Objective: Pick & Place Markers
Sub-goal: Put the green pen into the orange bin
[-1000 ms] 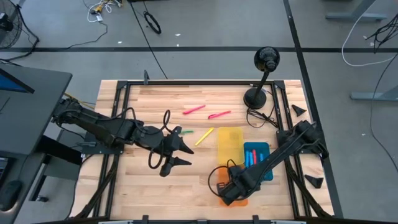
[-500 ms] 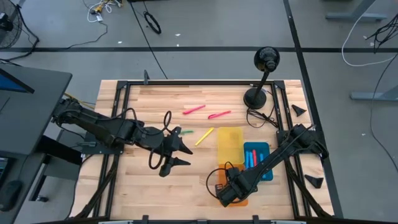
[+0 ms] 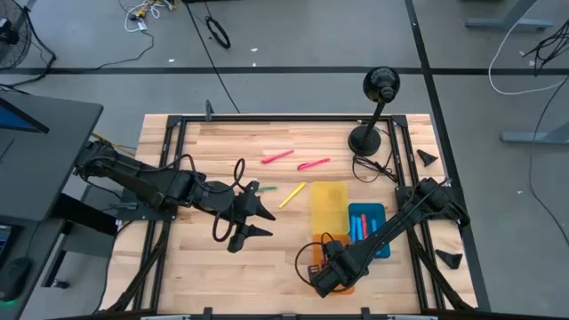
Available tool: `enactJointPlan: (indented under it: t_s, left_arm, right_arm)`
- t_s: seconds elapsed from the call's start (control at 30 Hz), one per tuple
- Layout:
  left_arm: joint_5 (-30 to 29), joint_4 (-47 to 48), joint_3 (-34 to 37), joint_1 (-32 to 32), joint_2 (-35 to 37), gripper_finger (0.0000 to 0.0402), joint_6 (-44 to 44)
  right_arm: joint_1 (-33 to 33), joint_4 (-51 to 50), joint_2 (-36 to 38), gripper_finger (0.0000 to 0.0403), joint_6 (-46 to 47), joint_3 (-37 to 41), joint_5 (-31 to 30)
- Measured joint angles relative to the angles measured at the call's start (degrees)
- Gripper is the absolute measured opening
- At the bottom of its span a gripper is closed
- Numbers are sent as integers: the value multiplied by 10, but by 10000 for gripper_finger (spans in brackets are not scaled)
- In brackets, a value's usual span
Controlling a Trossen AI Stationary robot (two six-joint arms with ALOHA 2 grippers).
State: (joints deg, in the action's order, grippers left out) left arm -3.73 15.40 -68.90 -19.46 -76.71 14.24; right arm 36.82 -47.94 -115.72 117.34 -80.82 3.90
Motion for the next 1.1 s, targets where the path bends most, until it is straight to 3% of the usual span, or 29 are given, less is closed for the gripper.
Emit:
enactJointPlan:
  t_s: [0.2,0.47,0.87,1.1]
  left_arm:
    - [0,0,0,0,0,199,0]
    - [0,0,0,0,0,199,-9]
    - [-18,-1,0,1,0,199,26]
    - [-46,-1,0,1,0,199,93]
  right_arm:
    - [-5,-14,25,114,-33,0,-5]
    - [-12,-68,96,114,-87,0,-56]
    - [-48,-75,205,114,-308,0,-159]
    - [-90,-68,261,115,-487,0,-173]
